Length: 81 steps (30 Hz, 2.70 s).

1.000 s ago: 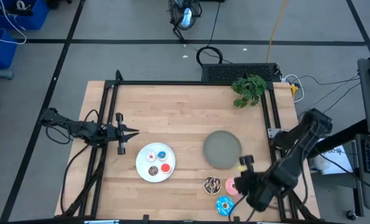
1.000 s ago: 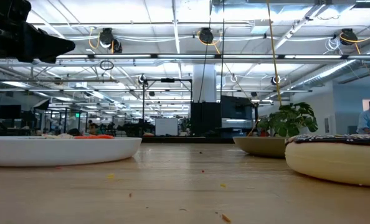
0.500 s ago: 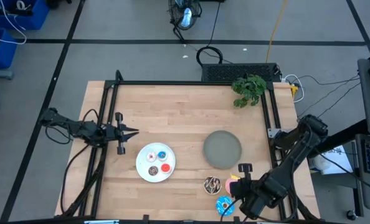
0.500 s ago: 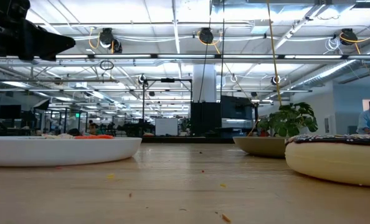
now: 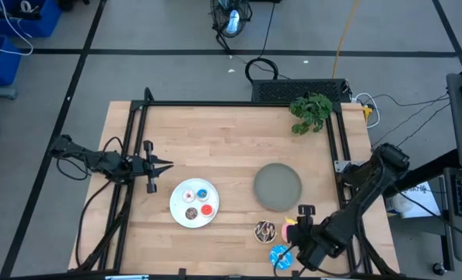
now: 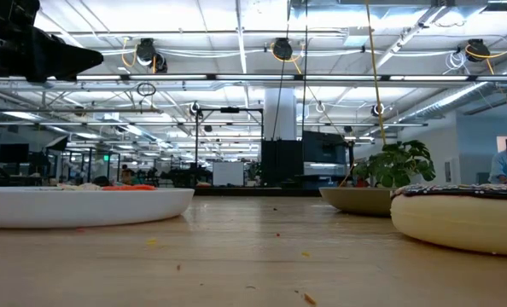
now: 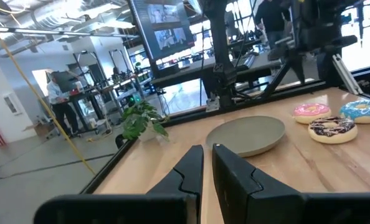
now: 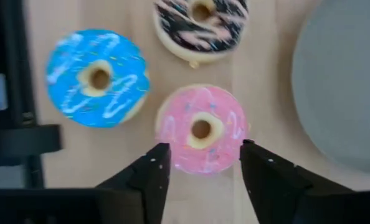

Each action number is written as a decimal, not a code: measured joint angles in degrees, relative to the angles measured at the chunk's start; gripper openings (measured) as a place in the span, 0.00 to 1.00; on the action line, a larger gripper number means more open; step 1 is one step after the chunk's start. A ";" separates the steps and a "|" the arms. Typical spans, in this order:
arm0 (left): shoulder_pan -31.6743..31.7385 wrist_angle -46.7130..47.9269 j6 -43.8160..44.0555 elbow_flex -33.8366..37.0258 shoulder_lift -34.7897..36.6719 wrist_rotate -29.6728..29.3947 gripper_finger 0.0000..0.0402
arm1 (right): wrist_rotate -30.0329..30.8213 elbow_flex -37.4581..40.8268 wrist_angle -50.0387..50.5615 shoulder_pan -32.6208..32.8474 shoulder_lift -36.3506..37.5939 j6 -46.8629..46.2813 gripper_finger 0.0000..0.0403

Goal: Pick & Place donuts
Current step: Put the large pink donut on the gray plate

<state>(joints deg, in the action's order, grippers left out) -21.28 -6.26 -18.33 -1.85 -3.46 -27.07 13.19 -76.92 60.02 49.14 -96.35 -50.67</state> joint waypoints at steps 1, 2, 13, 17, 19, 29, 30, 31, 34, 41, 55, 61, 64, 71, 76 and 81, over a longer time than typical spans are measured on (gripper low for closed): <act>-0.01 0.00 -0.06 0.00 -0.01 0.02 0.10 | 0.00 0.77 -0.03 -0.04 -0.02 -0.87 0.46; -0.02 0.00 -0.34 0.00 -0.02 0.00 0.10 | 0.04 1.48 -0.03 -0.06 -0.03 -1.35 0.48; 0.00 0.00 -1.49 0.00 0.00 0.02 0.10 | -1.72 8.57 -10.15 -2.91 -0.01 -0.55 0.52; -0.01 0.03 -1.47 0.00 -0.02 0.02 0.10 | -3.53 10.33 -10.37 -4.30 -0.01 -2.01 0.51; 0.00 0.05 -1.15 0.00 0.00 0.00 0.10 | -3.62 10.91 -9.81 -4.97 -0.01 -3.22 0.51; 0.00 0.41 -0.92 -0.02 0.00 0.02 0.10 | -8.05 17.05 -14.98 -6.44 0.05 -3.73 0.52; -0.02 0.54 -0.90 -0.02 -0.02 0.02 0.10 | -8.57 17.95 -16.12 -6.44 0.08 -3.75 0.52; -0.01 0.53 -0.88 -0.02 -0.02 0.02 0.10 | -8.72 18.69 -17.23 -6.44 0.08 -3.76 0.51; -0.01 0.52 -0.88 -0.02 -0.02 0.02 0.10 | -8.79 20.77 -20.65 -6.44 0.15 -3.75 0.51; 0.00 0.50 -0.84 -0.02 0.00 0.02 0.10 | -8.80 23.19 -25.50 -6.59 0.30 -1.09 0.50; 0.00 0.52 -0.90 -0.02 0.00 0.00 0.10 | -10.65 23.43 -25.28 -8.21 1.89 3.80 0.16; 0.00 0.52 -0.96 -0.02 0.00 0.00 0.10 | -10.41 23.18 -24.75 -8.23 6.32 5.55 0.04; 0.00 0.52 -0.98 -0.02 -0.02 0.00 0.10 | -10.27 21.07 -23.22 -8.25 7.65 7.03 0.03; 0.00 0.52 -0.98 -0.02 -0.02 -0.02 0.10 | -8.47 10.85 -13.02 -8.32 7.75 9.75 0.03; 0.00 0.51 -0.96 -0.02 -0.02 -0.02 0.10 | -6.93 2.66 -3.45 -8.48 7.81 9.79 0.03; 0.00 0.50 -0.98 -0.02 -0.02 0.00 0.10 | -6.88 -3.48 2.94 -10.23 7.81 7.80 0.03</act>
<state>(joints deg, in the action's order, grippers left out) -21.28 -5.76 -19.30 -1.87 -3.49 -27.07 6.31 -80.40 62.97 38.91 -88.54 -42.87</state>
